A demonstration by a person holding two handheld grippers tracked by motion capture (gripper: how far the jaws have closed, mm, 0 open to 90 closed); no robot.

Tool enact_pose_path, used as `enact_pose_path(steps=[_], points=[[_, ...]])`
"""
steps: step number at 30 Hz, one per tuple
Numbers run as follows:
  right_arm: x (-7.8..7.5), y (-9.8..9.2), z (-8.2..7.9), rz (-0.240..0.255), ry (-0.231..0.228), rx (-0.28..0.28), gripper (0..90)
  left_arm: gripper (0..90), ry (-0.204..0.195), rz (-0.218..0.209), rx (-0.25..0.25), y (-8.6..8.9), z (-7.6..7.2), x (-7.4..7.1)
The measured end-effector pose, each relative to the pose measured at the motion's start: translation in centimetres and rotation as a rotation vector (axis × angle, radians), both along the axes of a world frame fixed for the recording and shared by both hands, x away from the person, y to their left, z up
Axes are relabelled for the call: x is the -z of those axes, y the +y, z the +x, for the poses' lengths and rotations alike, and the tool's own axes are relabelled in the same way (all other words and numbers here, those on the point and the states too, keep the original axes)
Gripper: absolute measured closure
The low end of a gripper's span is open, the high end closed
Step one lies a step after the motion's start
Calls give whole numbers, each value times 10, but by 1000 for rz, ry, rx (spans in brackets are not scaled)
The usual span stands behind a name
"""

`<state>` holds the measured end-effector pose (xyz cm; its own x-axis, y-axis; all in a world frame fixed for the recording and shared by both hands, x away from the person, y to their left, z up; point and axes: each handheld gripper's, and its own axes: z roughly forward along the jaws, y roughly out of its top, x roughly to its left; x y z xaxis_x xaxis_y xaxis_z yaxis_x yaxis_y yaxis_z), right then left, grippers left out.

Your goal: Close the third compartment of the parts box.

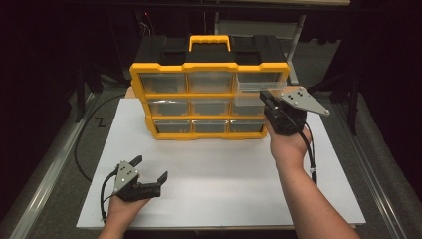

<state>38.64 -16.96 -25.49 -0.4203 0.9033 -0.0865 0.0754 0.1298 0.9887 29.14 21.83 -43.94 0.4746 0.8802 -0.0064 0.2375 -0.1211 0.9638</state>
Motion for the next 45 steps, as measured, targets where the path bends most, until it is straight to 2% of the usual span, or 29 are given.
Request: enact_pose_path(steps=[31,45], points=[[-2,3,34,-12,9,60,900,4,4,-15,10,1,0,-1],[0,8,46,-43,5,80,900,4,7,-12,12,1,1,-1]])
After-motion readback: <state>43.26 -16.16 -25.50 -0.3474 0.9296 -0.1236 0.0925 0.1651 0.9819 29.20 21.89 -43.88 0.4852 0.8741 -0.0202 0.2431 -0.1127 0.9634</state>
